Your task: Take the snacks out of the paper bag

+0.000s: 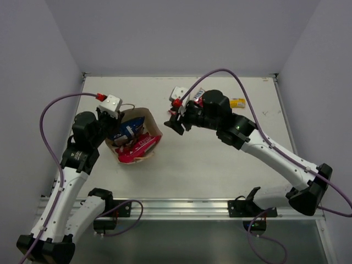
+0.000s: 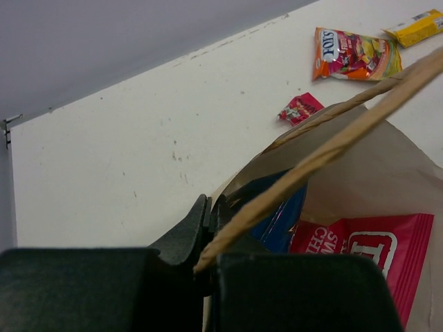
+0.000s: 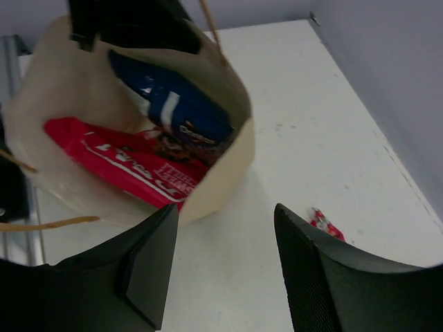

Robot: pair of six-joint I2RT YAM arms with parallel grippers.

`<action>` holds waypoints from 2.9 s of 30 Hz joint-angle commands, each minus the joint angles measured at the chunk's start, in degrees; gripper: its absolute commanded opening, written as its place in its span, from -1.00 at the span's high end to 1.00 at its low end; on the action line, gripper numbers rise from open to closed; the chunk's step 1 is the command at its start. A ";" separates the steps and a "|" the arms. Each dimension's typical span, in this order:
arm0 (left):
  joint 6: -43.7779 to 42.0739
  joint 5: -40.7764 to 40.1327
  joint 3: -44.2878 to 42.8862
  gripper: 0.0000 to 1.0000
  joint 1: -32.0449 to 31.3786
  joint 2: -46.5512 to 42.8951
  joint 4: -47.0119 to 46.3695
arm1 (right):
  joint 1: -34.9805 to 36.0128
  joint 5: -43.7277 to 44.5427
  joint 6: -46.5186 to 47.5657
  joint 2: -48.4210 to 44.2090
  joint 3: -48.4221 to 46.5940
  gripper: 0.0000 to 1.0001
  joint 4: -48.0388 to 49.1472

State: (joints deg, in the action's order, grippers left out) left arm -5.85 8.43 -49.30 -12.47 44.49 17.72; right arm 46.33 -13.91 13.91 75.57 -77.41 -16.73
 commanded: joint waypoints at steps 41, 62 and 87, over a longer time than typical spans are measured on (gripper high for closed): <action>-3.65 11.79 -0.10 1.00 -0.54 -4.41 -2.42 | 21.88 8.90 12.45 28.04 -10.22 -0.39 -10.42; -2.94 13.55 1.14 1.00 -0.54 -4.41 -3.30 | 21.96 6.00 11.40 17.25 -13.91 1.00 -5.24; -2.85 12.85 2.10 1.00 -0.54 -4.76 -3.83 | 21.88 6.61 7.97 1.00 -10.84 1.00 3.81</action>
State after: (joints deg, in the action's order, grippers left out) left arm -8.58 21.65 -47.11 -12.78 40.29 17.56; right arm 68.14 -7.11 22.65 82.26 -87.81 -19.97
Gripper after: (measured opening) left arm 0.017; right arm 0.011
